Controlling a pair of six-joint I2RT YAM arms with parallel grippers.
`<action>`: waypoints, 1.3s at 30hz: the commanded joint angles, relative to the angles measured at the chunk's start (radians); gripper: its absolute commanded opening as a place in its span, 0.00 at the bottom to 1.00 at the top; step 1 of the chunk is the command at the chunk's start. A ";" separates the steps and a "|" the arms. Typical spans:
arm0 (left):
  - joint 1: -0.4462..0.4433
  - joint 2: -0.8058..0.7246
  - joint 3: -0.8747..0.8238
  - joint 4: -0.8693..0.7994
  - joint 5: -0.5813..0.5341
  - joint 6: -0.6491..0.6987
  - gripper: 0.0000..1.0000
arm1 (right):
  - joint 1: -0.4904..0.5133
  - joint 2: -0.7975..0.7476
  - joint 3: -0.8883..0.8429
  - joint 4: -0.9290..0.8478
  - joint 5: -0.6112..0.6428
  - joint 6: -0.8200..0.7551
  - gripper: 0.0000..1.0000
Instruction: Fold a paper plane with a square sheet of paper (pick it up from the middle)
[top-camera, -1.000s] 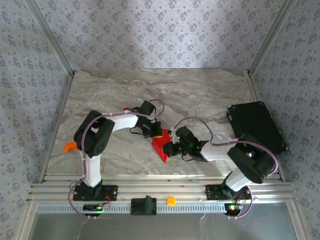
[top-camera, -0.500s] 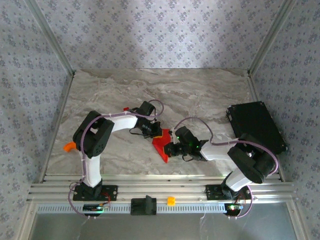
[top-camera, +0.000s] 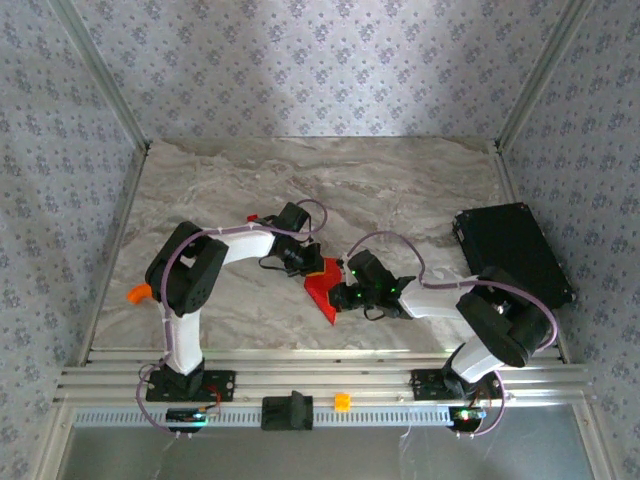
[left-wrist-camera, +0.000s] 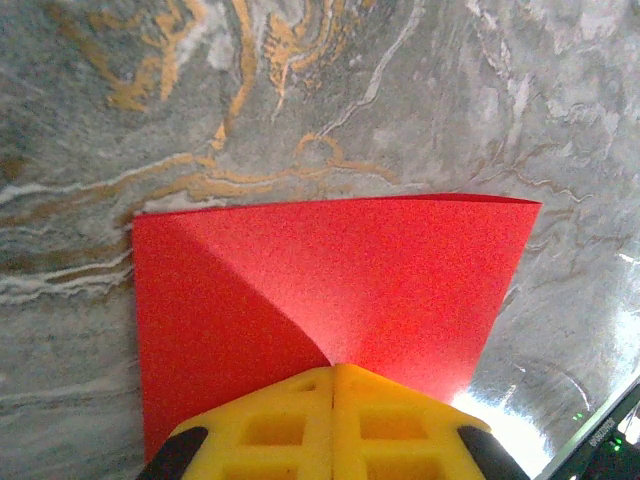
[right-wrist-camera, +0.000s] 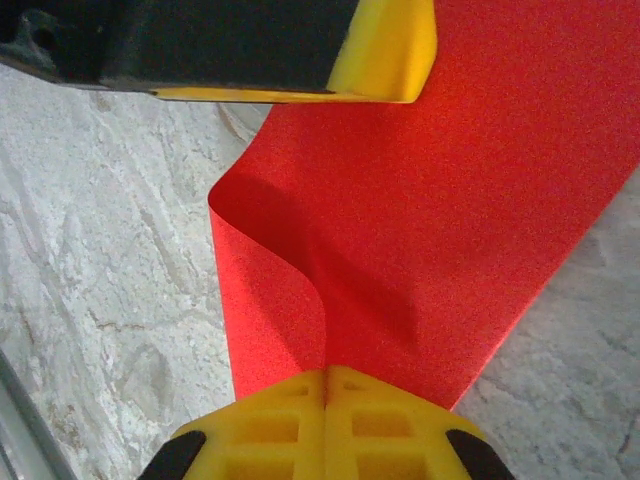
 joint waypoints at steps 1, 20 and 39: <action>-0.008 -0.003 -0.027 -0.048 -0.046 -0.009 0.07 | -0.006 -0.004 0.024 -0.044 0.028 -0.017 0.03; -0.009 -0.001 -0.032 -0.038 -0.045 -0.016 0.07 | -0.005 -0.004 0.043 -0.082 0.052 -0.031 0.03; -0.011 -0.001 -0.037 -0.032 -0.043 -0.016 0.07 | -0.004 0.001 0.048 -0.099 0.054 -0.029 0.03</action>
